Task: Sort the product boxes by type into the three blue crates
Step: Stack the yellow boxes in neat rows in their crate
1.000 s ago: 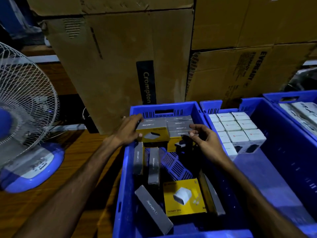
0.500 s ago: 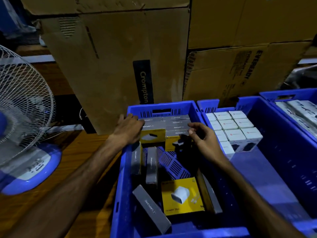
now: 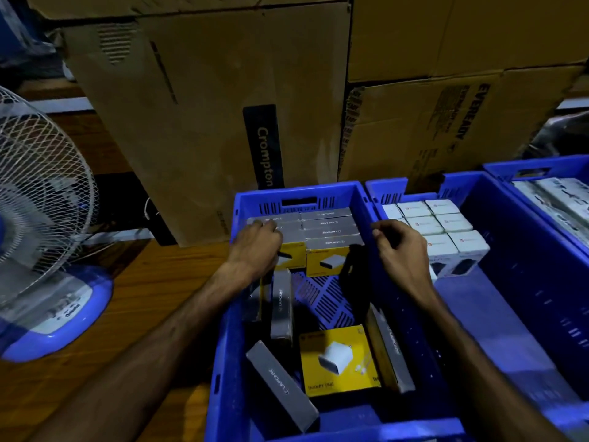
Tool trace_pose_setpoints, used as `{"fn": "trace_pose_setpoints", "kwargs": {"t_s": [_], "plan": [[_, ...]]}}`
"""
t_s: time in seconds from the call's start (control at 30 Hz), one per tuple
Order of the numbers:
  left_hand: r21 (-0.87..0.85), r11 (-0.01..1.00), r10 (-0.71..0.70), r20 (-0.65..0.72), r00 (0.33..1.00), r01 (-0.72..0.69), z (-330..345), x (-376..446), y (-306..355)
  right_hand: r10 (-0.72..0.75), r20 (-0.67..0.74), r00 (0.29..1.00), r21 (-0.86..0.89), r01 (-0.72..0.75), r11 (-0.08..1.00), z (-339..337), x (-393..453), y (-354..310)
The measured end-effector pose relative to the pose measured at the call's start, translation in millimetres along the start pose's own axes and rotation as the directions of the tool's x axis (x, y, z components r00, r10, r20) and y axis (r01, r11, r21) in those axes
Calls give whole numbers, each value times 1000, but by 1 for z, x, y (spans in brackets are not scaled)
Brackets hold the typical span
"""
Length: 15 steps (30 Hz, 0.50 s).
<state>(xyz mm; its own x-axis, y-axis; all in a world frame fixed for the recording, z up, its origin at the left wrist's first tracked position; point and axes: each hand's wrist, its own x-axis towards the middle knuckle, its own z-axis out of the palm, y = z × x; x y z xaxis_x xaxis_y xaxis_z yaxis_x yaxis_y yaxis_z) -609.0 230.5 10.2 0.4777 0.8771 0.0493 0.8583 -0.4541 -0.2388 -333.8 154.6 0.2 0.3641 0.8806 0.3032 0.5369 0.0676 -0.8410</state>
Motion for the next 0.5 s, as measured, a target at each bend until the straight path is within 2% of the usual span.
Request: {"fn": "trace_pose_setpoints", "kwargs": {"t_s": [0.17, 0.3, 0.5], "plan": [[-52, 998, -22, 72, 997, 26, 14, -1, 13, -7, 3, 1000, -4, 7, 1000, 1, 3, 5], [-51, 998, -21, 78, 997, 25, 17, 3, 18, -1, 15, 1000, 12, 1, 1000, 1, 4, 6], [-63, 997, -28, 101, 994, 35, 17, 1, 20, 56, -4, 998, 109, -55, 993, -4, 8, 7]]}}
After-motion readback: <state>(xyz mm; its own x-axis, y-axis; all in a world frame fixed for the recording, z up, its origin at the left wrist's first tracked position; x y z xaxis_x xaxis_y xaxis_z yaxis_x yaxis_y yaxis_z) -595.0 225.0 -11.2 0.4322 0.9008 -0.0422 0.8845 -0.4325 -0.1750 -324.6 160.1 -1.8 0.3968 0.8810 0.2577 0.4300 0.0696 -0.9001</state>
